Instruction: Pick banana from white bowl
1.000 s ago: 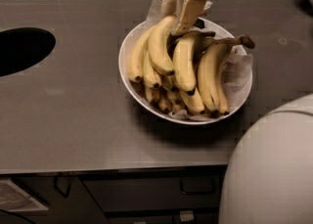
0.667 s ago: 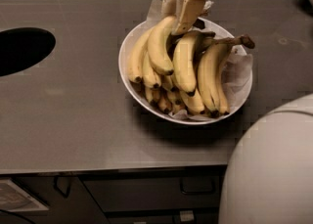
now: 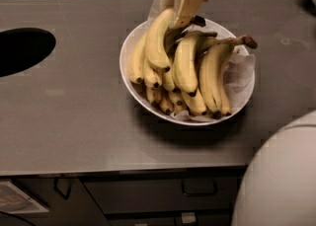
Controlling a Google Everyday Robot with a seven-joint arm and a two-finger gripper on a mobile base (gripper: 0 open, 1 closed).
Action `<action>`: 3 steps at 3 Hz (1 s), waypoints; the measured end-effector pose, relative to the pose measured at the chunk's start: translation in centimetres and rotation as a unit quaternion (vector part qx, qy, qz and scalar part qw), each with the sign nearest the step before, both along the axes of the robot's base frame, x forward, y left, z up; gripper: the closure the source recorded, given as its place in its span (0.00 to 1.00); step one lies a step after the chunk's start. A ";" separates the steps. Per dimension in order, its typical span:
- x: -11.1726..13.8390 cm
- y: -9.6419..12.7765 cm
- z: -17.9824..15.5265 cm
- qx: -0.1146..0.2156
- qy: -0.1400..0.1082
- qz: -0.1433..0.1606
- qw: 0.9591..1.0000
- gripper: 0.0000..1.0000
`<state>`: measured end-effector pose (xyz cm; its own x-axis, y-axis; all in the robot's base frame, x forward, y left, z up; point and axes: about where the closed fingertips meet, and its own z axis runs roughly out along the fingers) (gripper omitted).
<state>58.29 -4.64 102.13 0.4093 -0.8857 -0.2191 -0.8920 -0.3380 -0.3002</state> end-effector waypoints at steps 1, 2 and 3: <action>-1.0 1.0 2.6 0.011 -0.046 0.016 0.999 1.00; -2.4 0.0 4.0 0.053 -0.083 0.034 0.995 1.00; -4.6 -2.5 4.7 0.119 -0.114 0.036 0.986 1.00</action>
Offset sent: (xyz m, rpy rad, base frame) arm -0.0536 -0.0261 0.0576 0.2760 -0.2462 0.1137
